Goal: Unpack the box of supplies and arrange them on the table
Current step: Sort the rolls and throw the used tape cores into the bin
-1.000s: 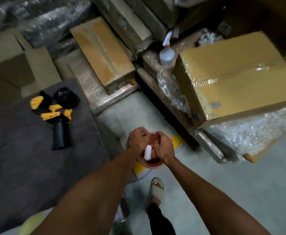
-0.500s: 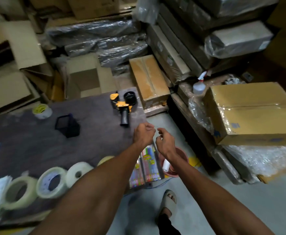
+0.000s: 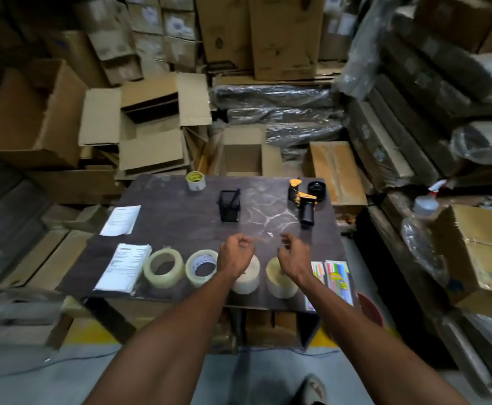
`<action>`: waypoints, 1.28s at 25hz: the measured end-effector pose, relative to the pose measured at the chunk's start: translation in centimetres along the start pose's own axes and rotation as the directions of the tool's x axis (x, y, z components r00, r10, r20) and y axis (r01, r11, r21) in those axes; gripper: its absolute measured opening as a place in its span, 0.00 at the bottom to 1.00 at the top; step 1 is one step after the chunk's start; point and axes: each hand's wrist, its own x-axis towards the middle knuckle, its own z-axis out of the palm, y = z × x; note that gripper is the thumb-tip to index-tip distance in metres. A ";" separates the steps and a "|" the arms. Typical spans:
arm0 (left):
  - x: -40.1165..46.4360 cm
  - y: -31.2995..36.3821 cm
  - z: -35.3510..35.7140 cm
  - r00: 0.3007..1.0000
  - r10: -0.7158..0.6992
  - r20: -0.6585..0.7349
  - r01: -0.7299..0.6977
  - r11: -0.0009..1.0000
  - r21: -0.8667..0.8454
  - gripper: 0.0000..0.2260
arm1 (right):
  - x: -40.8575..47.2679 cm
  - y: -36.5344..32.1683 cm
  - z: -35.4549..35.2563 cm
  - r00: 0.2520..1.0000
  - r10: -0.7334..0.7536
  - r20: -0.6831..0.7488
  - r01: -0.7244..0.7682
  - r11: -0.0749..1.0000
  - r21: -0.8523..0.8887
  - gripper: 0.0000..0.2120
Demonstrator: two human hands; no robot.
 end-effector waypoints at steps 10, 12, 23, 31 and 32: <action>3.7 -4.8 -12.1 0.980 -0.045 -0.196 0.033 0.998 -0.060 0.04 | 1.1 -9.7 9.7 0.980 -0.129 0.150 0.137 0.990 -0.045 0.22; 5.2 -5.5 -13.6 0.972 -0.064 -0.226 0.047 0.996 -0.080 0.04 | 2.2 -11.1 11.4 0.976 -0.150 0.158 0.161 0.985 -0.055 0.20; 16.5 -9.7 -20.2 0.971 -0.123 -0.207 0.112 0.992 -0.065 0.06 | 10.9 -16.4 21.4 0.975 -0.165 0.151 0.167 0.986 -0.004 0.13; 23.5 -12.2 -22.5 0.976 -0.156 -0.150 0.143 0.985 -0.095 0.07 | 16.4 -16.4 26.2 0.982 -0.066 0.180 0.075 0.996 -0.043 0.11; 24.7 -12.4 -22.7 0.979 -0.149 -0.142 0.137 0.986 -0.094 0.07 | 17.0 -16.7 26.7 0.983 -0.050 0.177 0.060 0.997 -0.051 0.10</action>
